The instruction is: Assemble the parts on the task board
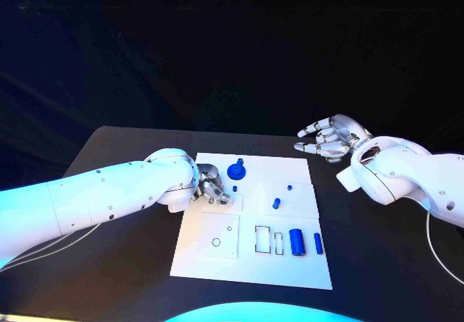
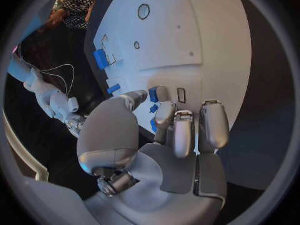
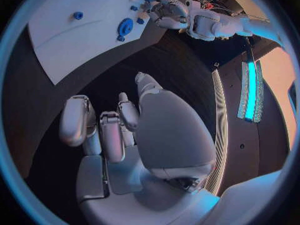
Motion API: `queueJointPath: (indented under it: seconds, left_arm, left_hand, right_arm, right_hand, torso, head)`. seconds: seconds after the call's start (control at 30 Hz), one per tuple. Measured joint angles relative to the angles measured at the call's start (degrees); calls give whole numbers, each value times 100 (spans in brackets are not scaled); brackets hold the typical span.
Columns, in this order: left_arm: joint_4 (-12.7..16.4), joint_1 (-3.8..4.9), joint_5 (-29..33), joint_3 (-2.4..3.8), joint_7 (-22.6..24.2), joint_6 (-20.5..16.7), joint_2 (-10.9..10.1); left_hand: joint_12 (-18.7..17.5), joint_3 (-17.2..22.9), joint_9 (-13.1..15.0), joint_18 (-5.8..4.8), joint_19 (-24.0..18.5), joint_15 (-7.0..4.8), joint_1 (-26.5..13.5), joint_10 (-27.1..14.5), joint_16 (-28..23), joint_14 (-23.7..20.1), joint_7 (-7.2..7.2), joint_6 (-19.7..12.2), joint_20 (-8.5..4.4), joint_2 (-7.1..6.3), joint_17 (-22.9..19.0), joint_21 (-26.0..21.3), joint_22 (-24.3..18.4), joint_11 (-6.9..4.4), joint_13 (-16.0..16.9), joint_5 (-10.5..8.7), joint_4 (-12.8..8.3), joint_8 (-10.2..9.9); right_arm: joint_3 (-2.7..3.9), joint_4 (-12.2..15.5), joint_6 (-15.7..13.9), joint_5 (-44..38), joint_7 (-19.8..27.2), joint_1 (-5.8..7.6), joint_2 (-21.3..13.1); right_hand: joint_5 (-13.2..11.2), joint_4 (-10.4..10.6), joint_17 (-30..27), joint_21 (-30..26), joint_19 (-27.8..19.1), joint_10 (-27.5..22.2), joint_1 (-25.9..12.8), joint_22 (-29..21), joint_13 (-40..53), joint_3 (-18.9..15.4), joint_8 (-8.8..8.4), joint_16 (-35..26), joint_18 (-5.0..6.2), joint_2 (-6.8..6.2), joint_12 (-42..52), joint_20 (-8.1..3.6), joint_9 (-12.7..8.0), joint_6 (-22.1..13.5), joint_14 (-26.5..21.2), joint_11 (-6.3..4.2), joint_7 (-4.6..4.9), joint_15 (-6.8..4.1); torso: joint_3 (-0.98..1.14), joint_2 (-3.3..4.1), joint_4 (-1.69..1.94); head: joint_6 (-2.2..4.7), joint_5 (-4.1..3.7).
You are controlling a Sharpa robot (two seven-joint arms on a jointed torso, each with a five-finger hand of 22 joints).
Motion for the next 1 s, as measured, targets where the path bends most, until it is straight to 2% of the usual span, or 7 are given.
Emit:
queueJointPath:
  seconds: [0.17, 0.4, 0.57, 0.73, 0.87, 0.93, 1.0]
  left_arm:
    - [13, -5, 8, 56, 0, -24, -19]
    - [47, 15, 24, 199, -4, -65, -84]
    - [53, 37, 51, 306, -8, -73, -112]
    - [48, 122, 86, 394, -11, -72, -137]
    - [-16, 209, 122, 453, -11, -68, -145]
    - [-85, 268, 142, 472, -11, -67, -139]
    - [-210, 333, 161, 489, -8, -67, -107]
  left_hand:
    - [0, -31, 0, 0, 0, 0, 0, 0, 0, 0, 22, -23, 0, 0, 0, 0, 0, 0, 0, 0, 0, -1]
    - [0, -169, -1, 0, 0, 0, -30, 0, 0, 0, 21, -23, 0, -30, 0, 0, -1, 0, 1, -22, 8, -1]
    - [0, -222, -1, 0, 0, 0, -53, 0, 0, 0, 22, -23, 0, -53, 0, 0, -1, 0, 1, -22, 16, -1]
    - [-7, -261, -1, 0, 0, 0, -53, 0, 0, 0, 21, -23, 0, -53, 0, 0, -2, 0, -34, -32, 9, -23]
    - [-182, -336, -1, 0, -14, 1, -35, -165, 0, 0, 88, -89, 14, -35, 0, -31, -72, 3, -260, -45, -2, -95]
    - [-338, -365, -31, 0, -46, 1, 61, -308, 0, 0, 136, -224, 45, -8, 0, -66, -140, 48, -474, -45, 3, -189]
    - [-470, -439, -138, 0, -97, 69, 165, -446, -24, -19, 230, -425, 96, 36, 0, -93, -199, 129, -655, -31, 7, -396]
  right_arm:
    - [0, -1, 1, 0, 0, -7, -1]
    - [0, -20, 1, 0, -1, -11, -1]
    - [0, -33, 1, 0, -1, -14, 7]
    - [0, -53, 1, 0, -1, -17, 9]
    - [0, -62, 0, 0, 0, -18, 14]
    - [0, -64, 0, 1, 0, -18, 17]
    - [0, -67, 0, 1, 1, -18, 21]
  right_hand:
    - [0, 16, 0, 0, 0, 0, 0, 0, 0, 16, 0, 0, 0, 0, 0, 0, 0, 0, 0, 0, 0, 0]
    - [0, 16, -1, 0, 0, 0, 0, 0, 0, 16, 0, 0, 0, 0, 0, 0, 0, 0, 0, 0, 0, 0]
    - [0, 16, -1, 0, 0, 0, 1, 0, 0, 16, 0, 0, 0, 0, 0, 0, 0, 0, 0, 0, 0, 0]
    - [0, 16, -2, 0, 0, 0, 1, 0, 0, 16, 0, 0, 0, -1, 0, 0, 0, 0, 0, 0, 0, 0]
    - [0, 16, -2, 0, 0, 0, 1, 0, 0, 16, 0, 0, 0, -1, 0, 0, 0, 0, 0, 0, 0, 0]
    - [0, 16, -2, 0, 0, 0, 1, 0, 0, 16, 0, 0, 0, -1, 0, 0, 0, 0, 0, 0, 0, 0]
    - [0, 16, -2, 0, 0, 0, 1, 0, 0, 16, 0, 0, 0, -1, 0, 0, 1, 0, 0, 0, 0, 0]
  torso:
    - [-1, 0, 0]
    - [2, -4, 2]
    - [5, -5, 5]
    - [5, -4, -1]
    - [5, -2, -2]
    - [9, -1, -1]
    - [13, 0, 1]
  head:
    - [12, 2]
    - [29, 7]
    - [78, 4]
    - [97, 4]
    - [105, 7]
    - [110, 9]
    - [117, 12]
